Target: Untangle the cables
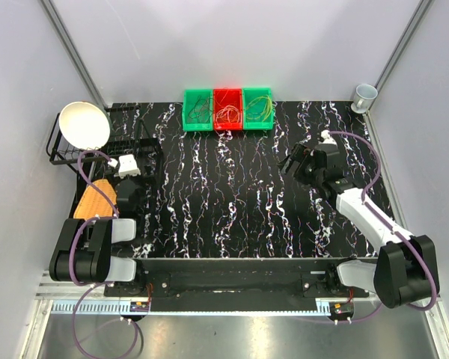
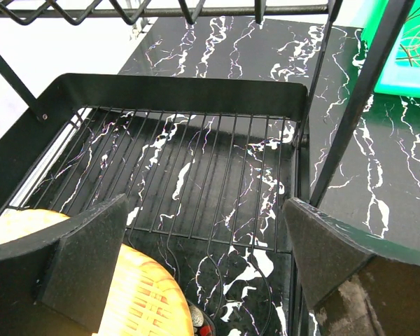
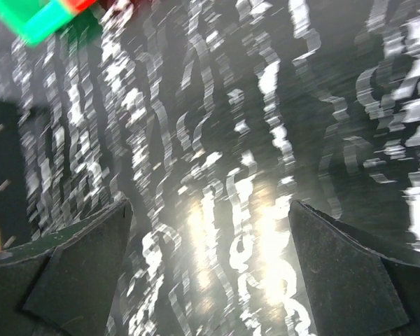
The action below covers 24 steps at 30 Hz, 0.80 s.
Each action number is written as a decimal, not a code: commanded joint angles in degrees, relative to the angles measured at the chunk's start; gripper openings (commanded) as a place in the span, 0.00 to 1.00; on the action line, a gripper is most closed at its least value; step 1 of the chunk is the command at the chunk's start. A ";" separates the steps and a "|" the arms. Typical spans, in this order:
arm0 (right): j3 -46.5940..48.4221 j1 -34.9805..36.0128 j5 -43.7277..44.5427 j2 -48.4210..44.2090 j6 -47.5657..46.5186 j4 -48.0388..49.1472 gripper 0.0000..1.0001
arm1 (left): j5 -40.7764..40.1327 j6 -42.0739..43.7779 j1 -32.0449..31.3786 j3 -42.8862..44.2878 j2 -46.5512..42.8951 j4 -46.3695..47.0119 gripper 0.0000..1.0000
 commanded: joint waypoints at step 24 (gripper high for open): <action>-21.78 -1.12 32.87 -4.09 -33.58 42.14 1.00 | 4.39 -1.18 -0.44 -0.34 0.42 3.82 0.99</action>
